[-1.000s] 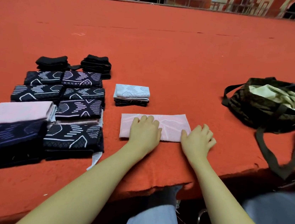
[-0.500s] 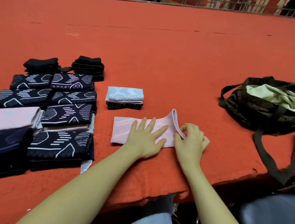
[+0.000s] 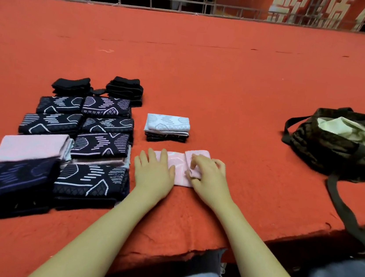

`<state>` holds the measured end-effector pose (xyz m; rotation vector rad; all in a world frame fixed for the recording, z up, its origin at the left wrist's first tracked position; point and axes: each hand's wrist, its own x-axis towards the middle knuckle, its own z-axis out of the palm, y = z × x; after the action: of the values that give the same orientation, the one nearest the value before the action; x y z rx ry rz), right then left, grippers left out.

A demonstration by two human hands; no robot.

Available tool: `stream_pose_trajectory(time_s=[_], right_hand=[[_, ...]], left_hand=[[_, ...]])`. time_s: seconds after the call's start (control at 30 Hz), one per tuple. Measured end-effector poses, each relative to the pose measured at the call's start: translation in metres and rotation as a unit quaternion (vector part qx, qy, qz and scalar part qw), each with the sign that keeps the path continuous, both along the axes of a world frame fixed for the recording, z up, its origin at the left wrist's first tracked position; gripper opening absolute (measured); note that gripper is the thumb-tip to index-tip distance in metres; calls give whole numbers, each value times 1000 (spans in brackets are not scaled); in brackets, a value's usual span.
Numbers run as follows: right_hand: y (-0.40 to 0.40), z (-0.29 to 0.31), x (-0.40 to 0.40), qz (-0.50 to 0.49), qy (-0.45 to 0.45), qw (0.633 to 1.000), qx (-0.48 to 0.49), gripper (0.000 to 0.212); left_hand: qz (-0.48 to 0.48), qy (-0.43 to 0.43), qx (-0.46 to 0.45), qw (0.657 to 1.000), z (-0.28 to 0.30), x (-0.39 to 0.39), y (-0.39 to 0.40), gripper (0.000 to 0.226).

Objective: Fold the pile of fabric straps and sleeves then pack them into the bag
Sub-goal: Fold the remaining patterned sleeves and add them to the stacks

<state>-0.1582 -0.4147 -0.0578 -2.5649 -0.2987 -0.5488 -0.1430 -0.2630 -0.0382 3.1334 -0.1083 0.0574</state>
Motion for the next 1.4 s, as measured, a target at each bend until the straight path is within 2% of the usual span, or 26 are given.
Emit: stream_pose_trajectory(time_s=[0.07,0.13,0.17,0.2,0.27,0.3,0.37,0.47,0.57,0.7,0.9,1.03,1.17,1.2,1.27,1.3,1.33,1.4], right_hand=[[0,-2,-5,18,20,999,-35,38],[0,-1,-10,29,45,998,-35,59],[-1,1,-12,33,60,997,-33,62],[-1,4,-13,39,72,996,-27,60],[-2,8,-14,45,105,993,-4,46],[-2,9,-13,48,123,991,-2,42],[1,8,-10,49,138,989,-22,51],[10,6,-7,45,132,989,-53,65],[14,4,-5,29,114,990,-81,81],[13,2,-7,-18,113,986,-126,87],[6,2,-10,-53,142,978,-141,70],[7,-4,-10,-67,60,992,-85,67],[5,-5,-11,-63,59,995,-51,68],[3,-4,-11,-67,55,996,-4,69],[0,1,-13,-100,27,984,143,66],[-2,2,-15,-124,2,972,200,62],[-2,2,-16,-151,-19,961,229,59],[-2,2,-19,-203,-30,953,222,57]], left_hand=[[2,0,7,1000,-4,1,4,56],[-9,-55,1,998,-4,2,6,49],[-13,-92,-11,996,-4,2,7,47],[-15,-105,-22,994,-4,1,9,47],[-15,-43,-60,997,-7,-1,10,52],[-23,-53,-70,996,-11,1,11,56],[-29,-76,-111,991,-11,0,12,61],[28,-145,-67,987,-23,2,9,64],[65,-114,-55,990,-26,1,9,54],[46,-164,-43,984,-33,6,7,36],[-29,-278,-127,952,-32,6,8,55],[-61,-311,-198,928,-8,10,2,60],[-65,-232,-337,910,22,5,-17,53],[-69,-191,-396,895,25,4,-22,52],[-80,-62,-529,842,31,-1,-32,52],[-96,4,-560,823,28,-1,-36,51],[-130,36,-541,830,25,-2,-38,48],[-193,18,-453,870,15,0,-37,42]])
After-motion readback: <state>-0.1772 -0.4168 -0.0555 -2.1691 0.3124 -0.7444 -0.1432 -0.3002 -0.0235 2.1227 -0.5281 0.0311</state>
